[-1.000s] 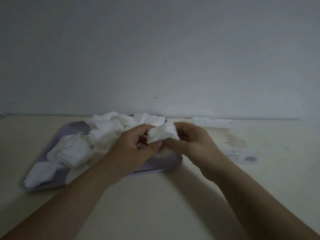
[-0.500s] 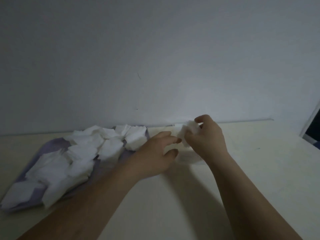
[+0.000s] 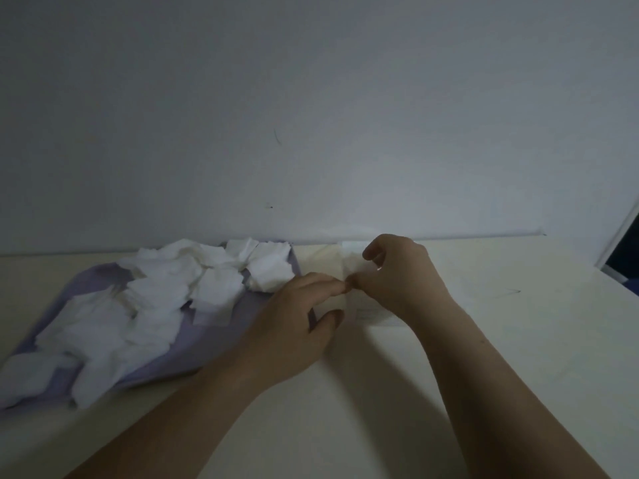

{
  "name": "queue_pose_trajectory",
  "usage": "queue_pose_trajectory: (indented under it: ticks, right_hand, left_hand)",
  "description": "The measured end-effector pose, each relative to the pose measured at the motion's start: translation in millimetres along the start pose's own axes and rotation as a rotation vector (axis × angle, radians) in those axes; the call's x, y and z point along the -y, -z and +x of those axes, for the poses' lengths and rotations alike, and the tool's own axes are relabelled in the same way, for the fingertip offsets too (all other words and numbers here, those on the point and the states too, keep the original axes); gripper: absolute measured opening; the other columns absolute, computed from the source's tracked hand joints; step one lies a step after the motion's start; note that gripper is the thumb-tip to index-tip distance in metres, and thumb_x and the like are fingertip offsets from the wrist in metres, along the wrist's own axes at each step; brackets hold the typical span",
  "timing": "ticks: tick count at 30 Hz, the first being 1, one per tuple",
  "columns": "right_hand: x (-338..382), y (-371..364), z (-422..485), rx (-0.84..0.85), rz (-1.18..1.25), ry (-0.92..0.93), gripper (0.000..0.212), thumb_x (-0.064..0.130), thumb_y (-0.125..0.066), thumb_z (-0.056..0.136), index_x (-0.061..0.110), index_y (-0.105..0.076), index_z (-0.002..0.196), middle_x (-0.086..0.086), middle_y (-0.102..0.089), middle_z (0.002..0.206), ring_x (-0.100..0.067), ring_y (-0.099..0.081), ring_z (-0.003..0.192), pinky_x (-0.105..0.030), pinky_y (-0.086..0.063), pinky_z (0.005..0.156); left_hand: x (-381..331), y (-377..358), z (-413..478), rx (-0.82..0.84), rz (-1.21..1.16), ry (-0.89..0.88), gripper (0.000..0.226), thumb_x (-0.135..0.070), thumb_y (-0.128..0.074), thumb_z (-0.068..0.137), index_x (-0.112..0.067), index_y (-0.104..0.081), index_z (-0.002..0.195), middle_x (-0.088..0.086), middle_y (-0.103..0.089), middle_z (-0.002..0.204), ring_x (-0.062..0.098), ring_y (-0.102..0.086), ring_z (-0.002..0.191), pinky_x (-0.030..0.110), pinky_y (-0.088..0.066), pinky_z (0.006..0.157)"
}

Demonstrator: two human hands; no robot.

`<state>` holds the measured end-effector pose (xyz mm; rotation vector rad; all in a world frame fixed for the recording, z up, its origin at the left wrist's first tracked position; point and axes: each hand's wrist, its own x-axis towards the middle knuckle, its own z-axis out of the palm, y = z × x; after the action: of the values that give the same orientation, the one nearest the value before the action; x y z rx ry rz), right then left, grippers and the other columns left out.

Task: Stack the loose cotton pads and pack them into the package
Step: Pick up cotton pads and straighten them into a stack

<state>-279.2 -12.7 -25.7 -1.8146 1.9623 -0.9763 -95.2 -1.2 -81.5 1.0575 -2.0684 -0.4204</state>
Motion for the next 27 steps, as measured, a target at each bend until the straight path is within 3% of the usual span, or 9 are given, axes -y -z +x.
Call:
queue_pose_trajectory:
  ticks: [4, 8, 12, 16, 19, 21, 22, 24, 27]
  right_hand:
    - [-3, -3, 4, 0.003, -0.003, 0.052, 0.025, 0.024, -0.084, 0.078, 0.023, -0.073, 0.101, 0.006, -0.067, 0.088, -0.008, -0.064, 0.076, -0.022, -0.049, 0.067]
    - [-5, -14, 5, -0.078, -0.048, 0.078, 0.019, 0.018, -0.079, 0.081, 0.021, -0.076, 0.1, 0.001, -0.067, 0.092, -0.018, -0.063, 0.081, -0.028, -0.048, 0.07]
    - [-3, -15, 3, -0.051, -0.044, 0.067, 0.024, 0.019, -0.071, 0.082, 0.027, -0.076, 0.105, 0.008, -0.07, 0.089, -0.018, -0.069, 0.089, -0.035, -0.058, 0.082]
    - [3, -10, -2, -0.108, -0.097, 0.061, 0.036, 0.028, -0.062, 0.088, 0.031, -0.068, 0.124, 0.011, -0.07, 0.103, -0.016, -0.066, 0.101, -0.032, -0.052, 0.085]
    - [9, -14, -6, -0.261, -0.173, 0.151, 0.034, 0.033, -0.057, 0.094, 0.026, -0.068, 0.125, 0.004, -0.066, 0.11, -0.02, -0.062, 0.106, -0.032, -0.048, 0.082]
    - [11, -20, -9, -0.375, -0.157, 0.241, 0.031, 0.027, -0.057, 0.094, 0.022, -0.07, 0.122, 0.001, -0.066, 0.106, -0.023, -0.063, 0.103, -0.034, -0.049, 0.076]
    - [13, -25, -12, -0.416, -0.13, 0.304, 0.03, 0.022, -0.058, 0.093, 0.019, -0.071, 0.12, -0.001, -0.066, 0.104, -0.025, -0.064, 0.1, -0.035, -0.051, 0.074]
    - [21, -35, -21, -0.449, -0.055, 0.436, 0.033, 0.012, -0.056, 0.09, 0.016, -0.071, 0.119, -0.003, -0.066, 0.103, -0.025, -0.064, 0.096, -0.037, -0.054, 0.072]
    - [37, -52, -45, -0.299, 0.125, 0.606, 0.045, 0.014, -0.044, 0.086, 0.013, -0.069, 0.124, -0.003, -0.064, 0.107, -0.023, -0.063, 0.099, -0.036, -0.055, 0.075]
  left_hand:
    - [3, -5, -4, -0.02, -0.051, 0.007, 0.046, -0.014, -0.071, 0.088, -0.027, -0.068, 0.132, -0.036, -0.049, 0.133, -0.015, -0.047, 0.125, 0.0, -0.027, 0.103]
    - [3, -8, -5, 0.007, -0.075, 0.014, 0.054, -0.02, -0.067, 0.084, -0.032, -0.064, 0.137, -0.039, -0.045, 0.138, -0.013, -0.049, 0.127, 0.003, -0.03, 0.105]
    - [6, -9, -6, 0.031, -0.093, 0.068, 0.055, -0.028, -0.066, 0.082, -0.038, -0.064, 0.136, -0.034, -0.049, 0.141, -0.003, -0.057, 0.117, 0.001, -0.034, 0.098]
    - [5, -5, -5, 0.053, -0.099, 0.076, 0.055, -0.028, -0.065, 0.081, -0.037, -0.064, 0.136, -0.027, -0.052, 0.143, 0.001, -0.061, 0.114, 0.006, -0.038, 0.101]
    - [2, -1, -4, 0.033, -0.116, 0.052, 0.052, -0.023, -0.064, 0.082, -0.025, -0.066, 0.134, -0.018, -0.057, 0.14, -0.009, -0.051, 0.127, 0.014, -0.039, 0.108]
    - [2, 3, -2, -0.027, -0.093, 0.078, 0.044, -0.023, -0.065, 0.085, -0.02, -0.07, 0.128, -0.016, -0.059, 0.134, -0.019, -0.048, 0.122, 0.011, -0.038, 0.107]
    - [4, 8, 0, -0.054, -0.026, 0.094, 0.039, -0.027, -0.065, 0.086, -0.022, -0.071, 0.124, -0.016, -0.06, 0.134, -0.018, -0.049, 0.122, 0.013, -0.039, 0.107]
    - [13, 23, 8, -0.055, 0.21, 0.13, 0.04, -0.039, -0.055, 0.085, -0.026, -0.071, 0.12, -0.008, -0.059, 0.14, 0.006, -0.051, 0.133, 0.029, -0.041, 0.112]
    - [38, 41, 12, 0.09, 0.528, 0.259, 0.058, -0.045, -0.04, 0.09, -0.024, -0.053, 0.142, 0.007, -0.042, 0.158, 0.029, -0.037, 0.146, 0.045, -0.033, 0.119]
